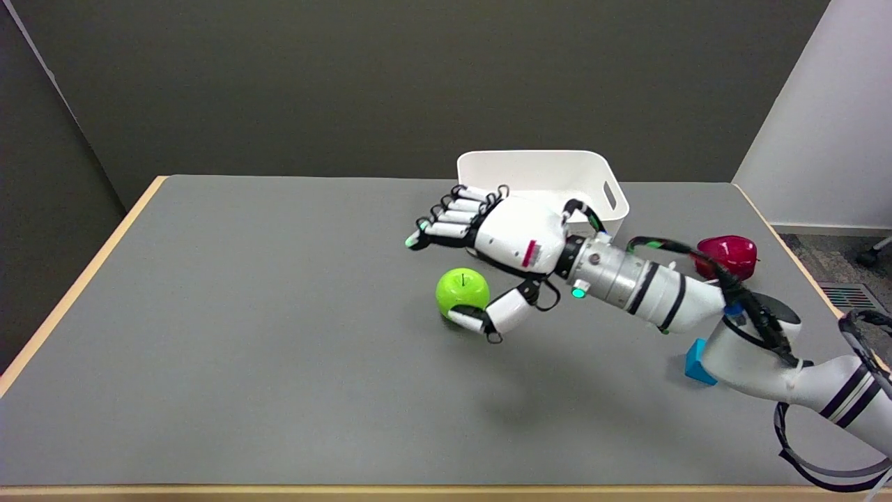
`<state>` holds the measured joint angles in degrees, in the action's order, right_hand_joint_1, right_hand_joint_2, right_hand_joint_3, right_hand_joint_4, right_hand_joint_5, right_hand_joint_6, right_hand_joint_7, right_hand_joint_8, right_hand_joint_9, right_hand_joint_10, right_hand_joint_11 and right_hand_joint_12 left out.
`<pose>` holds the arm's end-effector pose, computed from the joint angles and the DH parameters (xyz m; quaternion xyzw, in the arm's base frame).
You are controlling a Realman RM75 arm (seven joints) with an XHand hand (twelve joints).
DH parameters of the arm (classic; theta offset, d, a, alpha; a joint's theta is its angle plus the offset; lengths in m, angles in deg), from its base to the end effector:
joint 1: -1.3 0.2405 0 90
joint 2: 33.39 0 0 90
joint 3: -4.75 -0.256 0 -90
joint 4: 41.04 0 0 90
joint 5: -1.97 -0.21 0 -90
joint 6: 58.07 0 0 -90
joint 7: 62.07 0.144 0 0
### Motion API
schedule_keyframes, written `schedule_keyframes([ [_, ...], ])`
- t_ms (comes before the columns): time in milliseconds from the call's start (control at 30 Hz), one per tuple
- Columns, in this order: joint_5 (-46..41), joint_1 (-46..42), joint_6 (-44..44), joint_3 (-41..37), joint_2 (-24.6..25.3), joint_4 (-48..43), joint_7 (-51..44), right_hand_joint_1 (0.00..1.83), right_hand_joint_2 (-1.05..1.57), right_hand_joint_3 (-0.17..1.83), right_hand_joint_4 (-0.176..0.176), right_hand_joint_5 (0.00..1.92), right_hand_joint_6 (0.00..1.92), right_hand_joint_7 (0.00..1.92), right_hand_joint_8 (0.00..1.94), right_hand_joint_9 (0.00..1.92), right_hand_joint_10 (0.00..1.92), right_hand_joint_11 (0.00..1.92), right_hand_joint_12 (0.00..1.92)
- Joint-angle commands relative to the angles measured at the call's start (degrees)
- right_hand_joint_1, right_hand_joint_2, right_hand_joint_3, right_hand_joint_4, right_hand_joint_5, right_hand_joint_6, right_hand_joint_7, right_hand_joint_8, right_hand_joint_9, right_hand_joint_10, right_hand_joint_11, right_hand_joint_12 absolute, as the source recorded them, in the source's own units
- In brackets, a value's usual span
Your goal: Pick up the green apple.
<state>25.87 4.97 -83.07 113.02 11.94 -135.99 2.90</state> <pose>-0.1916 -0.3228 0.2696 0.9036 0.0332 0.0246 0.4264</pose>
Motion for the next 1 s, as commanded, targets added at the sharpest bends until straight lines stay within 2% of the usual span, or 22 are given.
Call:
schedule_keyframes([
  [33,16.06,5.18,13.8,9.6,0.17,-4.36,5.22,0.44,0.53,0.93,0.091,0.23,0.49,0.27,0.35,0.17,0.69,0.09,1.22],
  [367,15.95,10.99,13.53,13.7,1.99,3.58,7.86,0.42,0.51,0.9,0.08,0.19,0.42,0.22,0.29,0.11,0.63,0.04,1.23],
  [733,15.66,14.06,13.19,14.5,2.95,11.35,9.54,0.42,0.54,0.88,0.08,0.21,0.41,0.28,0.31,0.17,0.64,0.1,1.26],
  [1000,15.76,13.9,12.36,14.58,2.74,13.45,10.1,0.43,0.55,0.88,0.083,0.22,0.43,0.31,0.32,0.19,0.66,0.13,1.28],
])
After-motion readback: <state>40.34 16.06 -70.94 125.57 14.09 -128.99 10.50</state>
